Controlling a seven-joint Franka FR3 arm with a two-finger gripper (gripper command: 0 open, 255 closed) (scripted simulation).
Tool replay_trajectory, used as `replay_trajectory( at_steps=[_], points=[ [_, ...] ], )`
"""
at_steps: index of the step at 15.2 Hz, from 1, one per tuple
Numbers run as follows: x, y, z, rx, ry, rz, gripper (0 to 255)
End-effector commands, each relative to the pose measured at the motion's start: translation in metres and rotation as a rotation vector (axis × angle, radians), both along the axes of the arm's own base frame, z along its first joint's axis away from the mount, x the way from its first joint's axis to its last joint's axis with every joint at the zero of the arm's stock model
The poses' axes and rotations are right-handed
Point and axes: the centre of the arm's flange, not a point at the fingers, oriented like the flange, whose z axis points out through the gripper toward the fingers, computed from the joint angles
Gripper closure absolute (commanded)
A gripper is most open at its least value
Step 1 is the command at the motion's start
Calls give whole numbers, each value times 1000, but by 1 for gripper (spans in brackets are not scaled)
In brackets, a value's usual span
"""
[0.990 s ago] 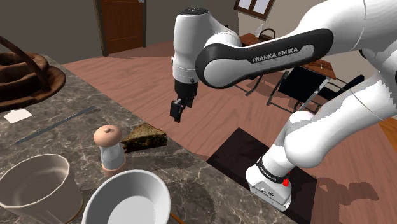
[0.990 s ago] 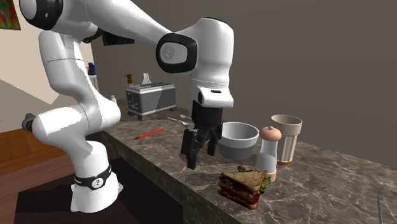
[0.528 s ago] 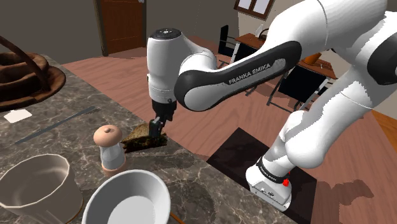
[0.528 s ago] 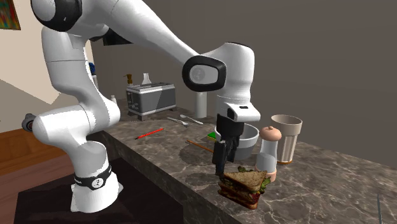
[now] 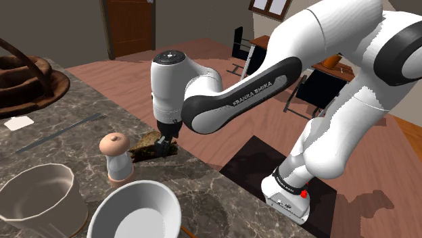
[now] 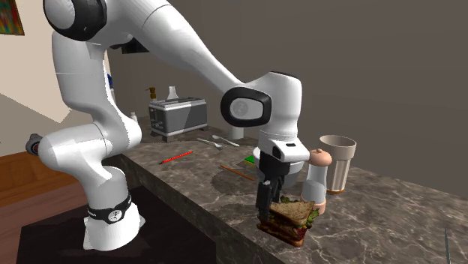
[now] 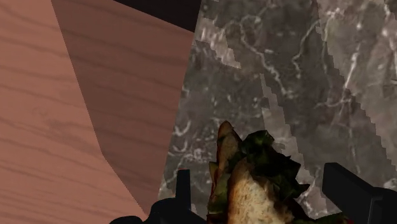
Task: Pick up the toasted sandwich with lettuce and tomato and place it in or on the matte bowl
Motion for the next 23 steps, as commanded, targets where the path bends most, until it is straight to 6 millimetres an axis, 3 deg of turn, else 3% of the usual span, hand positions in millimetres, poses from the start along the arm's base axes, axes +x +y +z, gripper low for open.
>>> replay_trajectory(
  at_steps=[1,8,9,18,23],
  points=[
    [0,0,-8,0,0,0,0],
    [0,0,-8,0,0,0,0],
    [0,0,-8,0,0,0,255],
    [0,0,-8,0,0,0,255],
    [0,0,18,0,0,0,255]
  ],
)
